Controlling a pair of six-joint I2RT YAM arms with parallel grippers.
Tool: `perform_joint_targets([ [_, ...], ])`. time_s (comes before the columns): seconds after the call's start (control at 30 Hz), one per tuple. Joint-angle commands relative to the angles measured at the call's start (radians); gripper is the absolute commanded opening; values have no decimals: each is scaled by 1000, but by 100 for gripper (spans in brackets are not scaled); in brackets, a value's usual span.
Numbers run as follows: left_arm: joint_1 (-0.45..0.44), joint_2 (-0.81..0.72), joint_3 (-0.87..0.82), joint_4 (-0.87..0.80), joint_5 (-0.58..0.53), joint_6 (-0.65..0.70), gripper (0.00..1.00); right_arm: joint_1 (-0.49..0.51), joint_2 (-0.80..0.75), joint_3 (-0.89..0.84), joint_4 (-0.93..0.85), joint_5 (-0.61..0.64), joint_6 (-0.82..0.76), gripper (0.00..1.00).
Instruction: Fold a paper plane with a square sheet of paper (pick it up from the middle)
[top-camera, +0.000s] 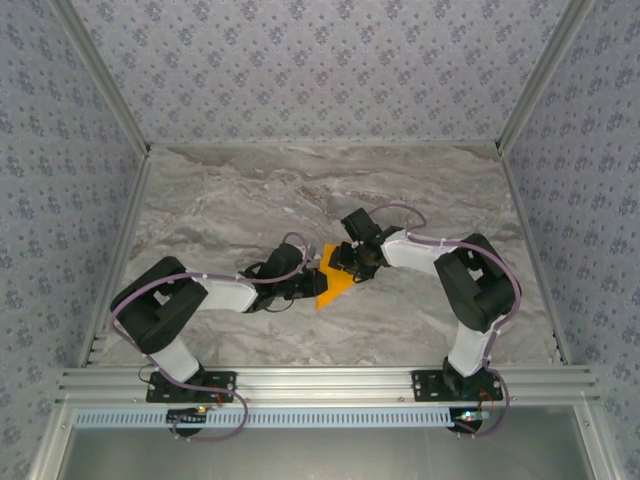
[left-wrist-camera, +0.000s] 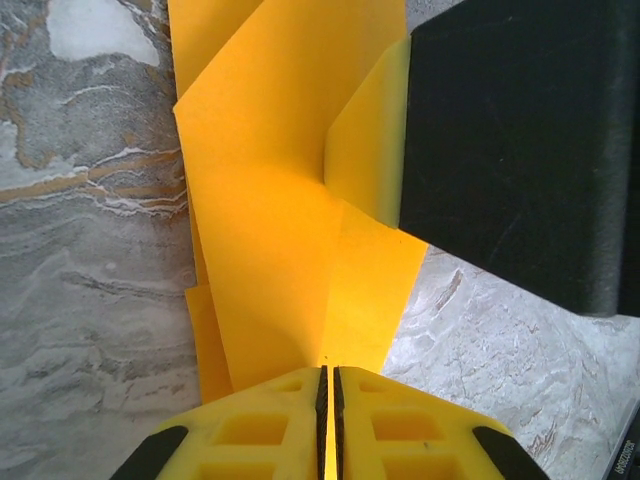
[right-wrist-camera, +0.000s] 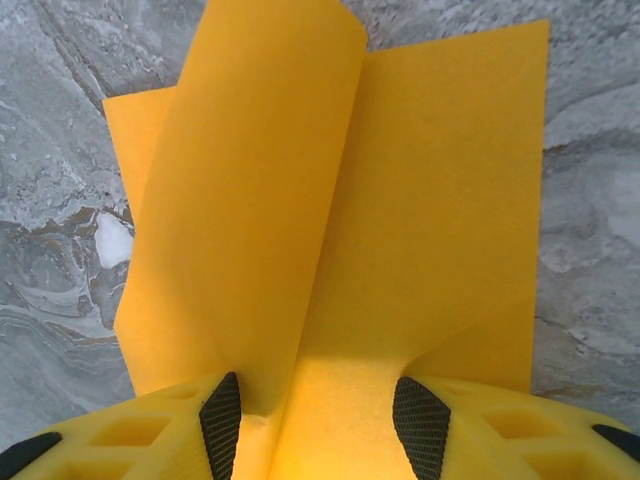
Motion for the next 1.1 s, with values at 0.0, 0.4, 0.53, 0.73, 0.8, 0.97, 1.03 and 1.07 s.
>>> perform_joint_targets([
  [0.0,11,-22,24,-10,-11,1,13,-1,127,-71,-153,137,-2,52],
  [0.4,12,7,44,-45,-22,14,11,6,131,-77,-143,144,19,51],
  [0.53,14,11,49,-54,-23,18,11,7,133,-77,-144,146,18,50],
  [0.73,14,23,57,-62,-19,20,10,8,140,-74,-148,152,18,45],
  [0.8,14,29,61,-63,-19,22,10,9,145,-73,-149,153,17,44],
  [0.97,14,34,59,-62,-21,21,10,11,157,-68,-149,152,14,44],
  [1.03,14,33,58,-65,-22,21,10,11,163,-64,-150,151,11,45],
  [1.07,14,34,57,-66,-24,21,10,12,165,-63,-151,151,8,45],
])
